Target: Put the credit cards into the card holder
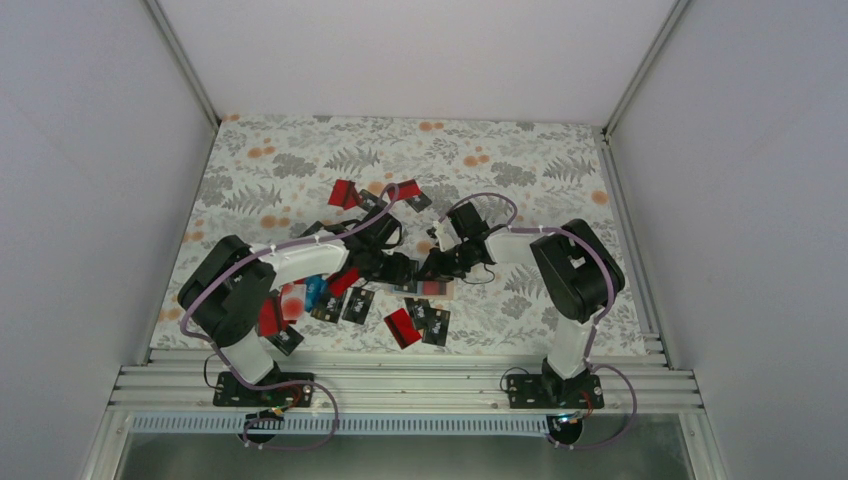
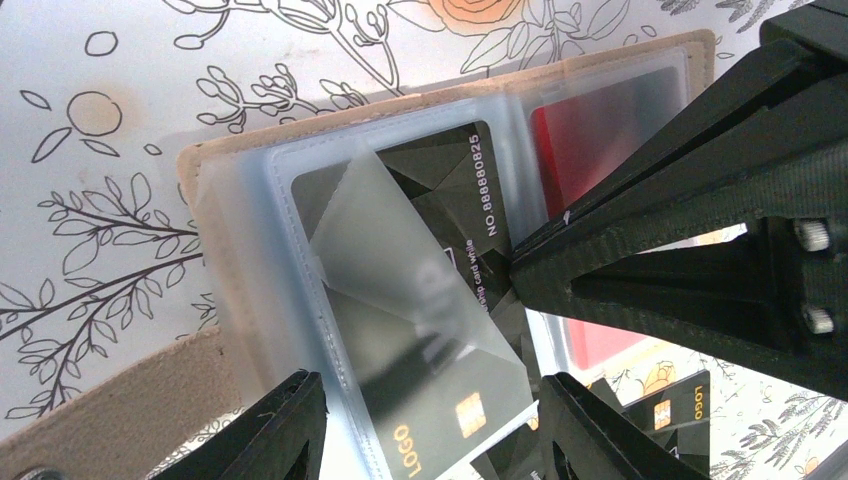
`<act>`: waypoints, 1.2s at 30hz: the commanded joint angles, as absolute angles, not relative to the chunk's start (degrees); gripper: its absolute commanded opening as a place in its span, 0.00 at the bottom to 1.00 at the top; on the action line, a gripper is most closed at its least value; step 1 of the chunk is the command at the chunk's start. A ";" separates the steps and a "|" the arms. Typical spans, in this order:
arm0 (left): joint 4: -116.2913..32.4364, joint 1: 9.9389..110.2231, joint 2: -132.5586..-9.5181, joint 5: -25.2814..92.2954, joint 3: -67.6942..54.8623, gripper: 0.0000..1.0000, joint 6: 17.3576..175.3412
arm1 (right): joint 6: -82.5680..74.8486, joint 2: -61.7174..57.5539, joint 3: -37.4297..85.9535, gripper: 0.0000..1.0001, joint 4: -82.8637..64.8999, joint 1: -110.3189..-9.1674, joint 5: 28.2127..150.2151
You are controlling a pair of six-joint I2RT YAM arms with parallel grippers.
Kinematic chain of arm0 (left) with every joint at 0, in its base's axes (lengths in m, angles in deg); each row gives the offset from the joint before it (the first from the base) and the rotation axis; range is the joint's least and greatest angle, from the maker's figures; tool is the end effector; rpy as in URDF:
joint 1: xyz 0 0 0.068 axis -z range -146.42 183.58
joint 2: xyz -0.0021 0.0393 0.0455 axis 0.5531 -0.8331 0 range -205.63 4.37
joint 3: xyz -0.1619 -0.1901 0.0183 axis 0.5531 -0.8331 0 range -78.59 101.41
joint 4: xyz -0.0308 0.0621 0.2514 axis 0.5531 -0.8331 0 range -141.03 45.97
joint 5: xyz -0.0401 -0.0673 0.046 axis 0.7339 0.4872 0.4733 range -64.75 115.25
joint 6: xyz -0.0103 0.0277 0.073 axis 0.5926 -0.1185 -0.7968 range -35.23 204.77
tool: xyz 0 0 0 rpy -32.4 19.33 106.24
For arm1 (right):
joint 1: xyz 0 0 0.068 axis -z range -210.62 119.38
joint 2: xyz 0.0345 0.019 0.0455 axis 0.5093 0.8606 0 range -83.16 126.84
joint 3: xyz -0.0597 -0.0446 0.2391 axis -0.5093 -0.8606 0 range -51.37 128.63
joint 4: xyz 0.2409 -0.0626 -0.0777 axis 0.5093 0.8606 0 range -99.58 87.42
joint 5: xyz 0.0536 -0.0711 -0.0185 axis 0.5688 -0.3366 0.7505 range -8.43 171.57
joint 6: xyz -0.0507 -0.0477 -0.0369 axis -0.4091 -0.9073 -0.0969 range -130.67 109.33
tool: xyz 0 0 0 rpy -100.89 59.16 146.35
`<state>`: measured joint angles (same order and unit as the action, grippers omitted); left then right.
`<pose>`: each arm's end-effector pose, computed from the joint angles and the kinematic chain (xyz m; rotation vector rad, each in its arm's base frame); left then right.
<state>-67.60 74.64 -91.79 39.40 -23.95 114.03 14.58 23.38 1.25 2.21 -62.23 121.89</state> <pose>0.2358 -0.2274 0.1093 0.3714 2.8318 -0.6529 0.2603 0.2116 0.0678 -0.3841 2.8421 1.2160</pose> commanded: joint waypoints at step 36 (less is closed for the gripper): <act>-65.40 75.03 -93.95 41.82 -24.35 0.55 115.82 | 13.31 25.71 1.01 0.04 2.82 -63.16 120.07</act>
<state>-66.49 74.64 -92.93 40.43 -24.04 115.66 14.52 23.40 1.25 2.21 -62.23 121.93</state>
